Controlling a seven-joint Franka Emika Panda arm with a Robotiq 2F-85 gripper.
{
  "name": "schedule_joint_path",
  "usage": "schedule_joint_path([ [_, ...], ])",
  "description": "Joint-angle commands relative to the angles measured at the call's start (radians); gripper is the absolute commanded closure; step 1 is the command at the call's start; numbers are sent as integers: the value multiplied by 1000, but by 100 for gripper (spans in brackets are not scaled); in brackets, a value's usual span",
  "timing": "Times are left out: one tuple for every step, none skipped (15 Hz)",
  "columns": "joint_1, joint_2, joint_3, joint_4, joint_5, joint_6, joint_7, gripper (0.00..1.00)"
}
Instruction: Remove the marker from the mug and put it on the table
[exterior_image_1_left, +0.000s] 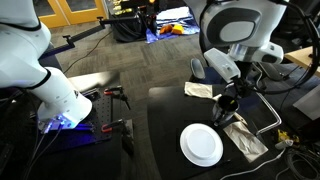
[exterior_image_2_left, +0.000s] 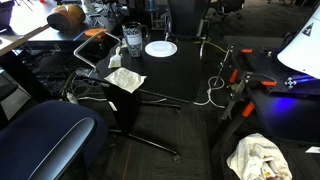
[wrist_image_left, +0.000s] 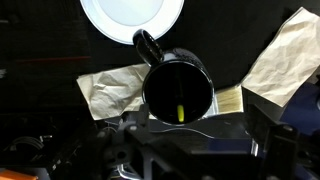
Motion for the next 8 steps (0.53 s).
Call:
schedule_joint_path([
  [-23, 48, 16, 64, 3, -9, -20, 29],
  [-25, 56, 16, 72, 4, -10, -20, 32],
  [-27, 63, 15, 78, 3, -10, -19, 39],
  [-28, 70, 14, 84, 2, -11, -18, 48],
  [-30, 76, 14, 87, 1, -10, -17, 55],
  [-32, 81, 14, 91, 2, -10, -16, 62],
  [-35, 85, 14, 94, 3, -10, -16, 64],
  [-38, 89, 15, 95, 5, -11, -18, 65],
])
